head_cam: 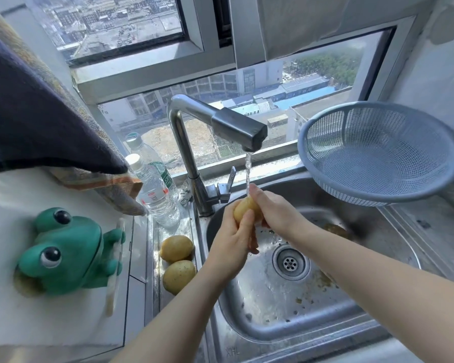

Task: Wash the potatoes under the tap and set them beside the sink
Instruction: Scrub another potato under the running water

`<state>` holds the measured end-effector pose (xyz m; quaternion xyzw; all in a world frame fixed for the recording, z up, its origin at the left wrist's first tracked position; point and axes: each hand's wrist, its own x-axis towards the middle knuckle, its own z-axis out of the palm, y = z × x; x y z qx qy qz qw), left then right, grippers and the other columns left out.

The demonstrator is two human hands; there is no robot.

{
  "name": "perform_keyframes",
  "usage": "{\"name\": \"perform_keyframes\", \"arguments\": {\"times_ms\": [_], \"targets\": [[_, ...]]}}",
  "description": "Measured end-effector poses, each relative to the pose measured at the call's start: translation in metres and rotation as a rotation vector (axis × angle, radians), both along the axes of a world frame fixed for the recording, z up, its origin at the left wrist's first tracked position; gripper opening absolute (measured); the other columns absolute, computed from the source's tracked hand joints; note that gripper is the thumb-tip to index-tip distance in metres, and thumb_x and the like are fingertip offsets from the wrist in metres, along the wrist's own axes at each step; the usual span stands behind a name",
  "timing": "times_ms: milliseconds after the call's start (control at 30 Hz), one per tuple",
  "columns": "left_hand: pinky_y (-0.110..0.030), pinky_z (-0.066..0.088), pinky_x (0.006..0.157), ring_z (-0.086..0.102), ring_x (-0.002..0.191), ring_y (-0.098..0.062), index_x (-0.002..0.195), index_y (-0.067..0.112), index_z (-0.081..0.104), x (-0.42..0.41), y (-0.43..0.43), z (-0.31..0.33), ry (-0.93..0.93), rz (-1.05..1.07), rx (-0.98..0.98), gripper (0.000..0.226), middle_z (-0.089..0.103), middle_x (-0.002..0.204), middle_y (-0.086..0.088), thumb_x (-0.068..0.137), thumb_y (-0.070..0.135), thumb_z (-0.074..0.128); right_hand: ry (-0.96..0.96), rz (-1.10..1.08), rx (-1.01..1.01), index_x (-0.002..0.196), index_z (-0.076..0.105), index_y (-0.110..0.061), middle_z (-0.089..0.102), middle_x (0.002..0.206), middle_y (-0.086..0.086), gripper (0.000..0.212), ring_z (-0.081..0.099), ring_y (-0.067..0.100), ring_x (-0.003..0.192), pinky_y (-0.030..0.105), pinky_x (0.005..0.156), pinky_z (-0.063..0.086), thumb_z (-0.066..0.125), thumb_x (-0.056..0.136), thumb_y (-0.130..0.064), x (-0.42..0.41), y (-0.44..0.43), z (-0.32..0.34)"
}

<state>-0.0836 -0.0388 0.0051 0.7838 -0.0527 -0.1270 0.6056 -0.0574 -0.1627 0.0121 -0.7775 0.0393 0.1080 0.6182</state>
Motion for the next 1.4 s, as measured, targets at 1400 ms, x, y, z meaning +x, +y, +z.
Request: {"name": "perform_keyframes", "arguments": {"times_ms": [1400], "targets": [[-0.019,0.022,0.04,0.025,0.038,-0.01,0.064,0.014,0.051,0.025,0.017,-0.001,0.682,0.117,-0.239,0.042,0.037,0.046,0.0,0.093,0.033,0.026,-0.102,0.358,-0.077,0.136,0.047,-0.029,0.063,0.113,-0.006,0.059,0.065,0.007,0.097,0.012,0.083,0.049,0.07,0.084,-0.015,-0.012,-0.018,0.001]]}}
